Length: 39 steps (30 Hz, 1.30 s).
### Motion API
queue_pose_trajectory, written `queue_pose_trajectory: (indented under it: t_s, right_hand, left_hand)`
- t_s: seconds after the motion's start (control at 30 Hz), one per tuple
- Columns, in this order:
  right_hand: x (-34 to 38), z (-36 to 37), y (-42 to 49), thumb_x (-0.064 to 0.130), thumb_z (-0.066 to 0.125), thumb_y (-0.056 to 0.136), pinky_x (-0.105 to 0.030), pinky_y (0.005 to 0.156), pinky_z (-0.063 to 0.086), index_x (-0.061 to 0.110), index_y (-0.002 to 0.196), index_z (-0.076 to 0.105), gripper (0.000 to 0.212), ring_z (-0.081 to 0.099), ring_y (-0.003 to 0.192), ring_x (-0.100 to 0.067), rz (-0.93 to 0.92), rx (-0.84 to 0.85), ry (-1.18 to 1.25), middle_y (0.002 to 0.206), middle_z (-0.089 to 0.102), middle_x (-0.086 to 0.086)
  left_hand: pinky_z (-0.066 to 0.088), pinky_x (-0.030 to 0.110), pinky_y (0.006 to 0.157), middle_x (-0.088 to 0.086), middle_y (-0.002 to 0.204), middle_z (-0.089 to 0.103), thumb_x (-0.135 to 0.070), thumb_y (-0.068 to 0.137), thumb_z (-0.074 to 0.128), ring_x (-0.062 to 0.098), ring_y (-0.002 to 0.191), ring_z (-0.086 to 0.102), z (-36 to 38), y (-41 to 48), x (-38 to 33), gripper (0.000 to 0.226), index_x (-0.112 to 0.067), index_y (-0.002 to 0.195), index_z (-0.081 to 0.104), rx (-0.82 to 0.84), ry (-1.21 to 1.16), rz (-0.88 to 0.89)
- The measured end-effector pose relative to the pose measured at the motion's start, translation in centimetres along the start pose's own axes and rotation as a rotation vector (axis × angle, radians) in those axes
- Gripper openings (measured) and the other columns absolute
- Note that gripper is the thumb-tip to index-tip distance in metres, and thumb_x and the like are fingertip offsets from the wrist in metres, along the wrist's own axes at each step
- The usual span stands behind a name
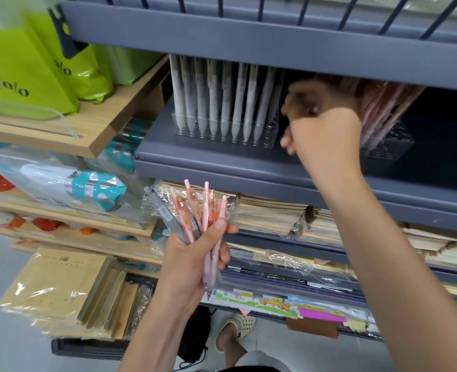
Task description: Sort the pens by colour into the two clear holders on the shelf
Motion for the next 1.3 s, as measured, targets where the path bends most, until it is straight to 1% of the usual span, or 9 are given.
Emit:
queue_pose_trajectory:
  t_s: [0.1,0.2,0.33,0.53,0.67,0.77,0.9,1.1,1.3]
  right_hand:
    - [-1.3,-0.8,-4.0,0.024,0.069,0.087,-0.009,0.043,0.035,0.022,0.073,0.073,0.015,0.050,0.042,0.001,-0.015,0.296,0.028,0.064,0.069,0.002]
    - [-2.2,-1.2,-6.1,0.028,0.077,0.082,-0.008,0.046,0.035,0.017,0.075,0.077,0.013,0.049,0.049,0.003,0.084,0.595,0.049,0.058,0.065,0.005]
    - [-2.7,-1.8,-7.5,0.027,0.078,0.081,-0.006,0.043,0.031,0.013,0.080,0.078,0.014,0.045,0.042,0.002,0.143,0.706,0.115,0.060,0.063,0.006]
    - [-3.3,-2.2,-8.4,0.024,0.078,0.081,-0.012,0.055,0.043,0.016,0.079,0.077,0.009,0.056,0.055,0.003,0.171,0.670,0.119,0.068,0.069,0.003]
    - [-3.8,-3.4,-8.3,0.012,0.066,0.090,-0.016,0.038,0.030,0.011,0.086,0.074,0.008,0.043,0.041,-0.006,0.258,0.486,0.303,0.073,0.066,-0.008]
    - [-4.3,-4.7,-8.3,0.014,0.060,0.095,-0.023,0.038,0.030,0.013,0.091,0.071,0.011,0.046,0.046,-0.014,0.248,0.352,0.386,0.080,0.067,-0.002]
    - [-4.9,-5.0,-9.8,0.018,0.060,0.096,-0.027,0.042,0.043,0.016,0.100,0.072,0.013,0.056,0.053,-0.019,0.263,0.351,0.428,0.087,0.070,-0.002]
    - [-6.4,-6.6,-11.8,0.012,0.067,0.089,-0.024,0.060,0.055,0.011,0.105,0.070,0.016,0.067,0.064,-0.019,0.301,0.323,0.399,0.078,0.071,-0.012]
    - [-7.2,-10.3,-11.0,0.017,0.050,0.101,-0.027,0.065,0.058,0.010,0.114,0.058,0.018,0.071,0.071,-0.027,0.235,0.169,0.471,0.089,0.072,-0.015]
  left_hand:
    - [0.046,0.020,0.043,0.009,0.083,0.075,-0.032,0.069,0.080,0.012,0.043,0.055,0.4,-0.1,0.3,0.013,-0.027,0.081,0.078,0.002,-0.003,-0.003]
    - [0.045,0.020,0.042,0.010,0.083,0.075,-0.032,0.067,0.080,0.012,0.041,0.054,1.0,-0.2,0.5,0.014,-0.024,0.079,0.078,0.021,0.005,-0.009]
    - [0.046,0.023,0.037,0.011,0.085,0.076,-0.032,0.069,0.081,0.013,0.042,0.056,1.7,-0.4,1.0,0.016,-0.022,0.081,0.078,0.039,0.032,-0.031]
    - [0.048,0.024,0.045,0.013,0.096,0.076,-0.039,0.074,0.076,0.019,0.055,0.066,2.4,-0.8,1.4,0.026,-0.022,0.093,0.079,0.069,0.065,-0.054]
    - [0.050,0.025,0.046,0.018,0.103,0.075,-0.033,0.086,0.069,0.019,0.057,0.067,2.3,-1.0,2.0,0.019,-0.018,0.093,0.079,0.081,0.076,-0.058]
    - [0.045,0.023,0.043,0.017,0.099,0.076,-0.029,0.084,0.072,0.015,0.049,0.060,2.4,-1.2,2.7,0.017,-0.014,0.087,0.079,0.075,0.089,-0.047]
    - [0.039,0.020,0.040,0.014,0.085,0.076,-0.026,0.079,0.074,0.013,0.044,0.053,3.0,-1.5,3.9,0.029,0.000,0.090,0.074,0.049,0.083,-0.060]
    - [0.038,0.020,0.039,0.017,0.097,0.076,-0.028,0.080,0.074,0.013,0.043,0.051,4.9,-1.9,5.7,0.007,-0.021,0.078,0.076,0.095,0.090,-0.076]
    - [0.037,0.018,0.040,0.004,0.069,0.067,-0.035,0.091,0.068,0.011,0.039,0.041,6.8,-1.8,6.6,0.033,-0.002,0.094,0.064,0.096,0.080,-0.115]
Point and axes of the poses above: each hand's wrist, its own y-axis towards the middle knuckle, its own z-axis out of the palm, x = y × z, the point moved 1 cm from there along y, towards the middle knuckle
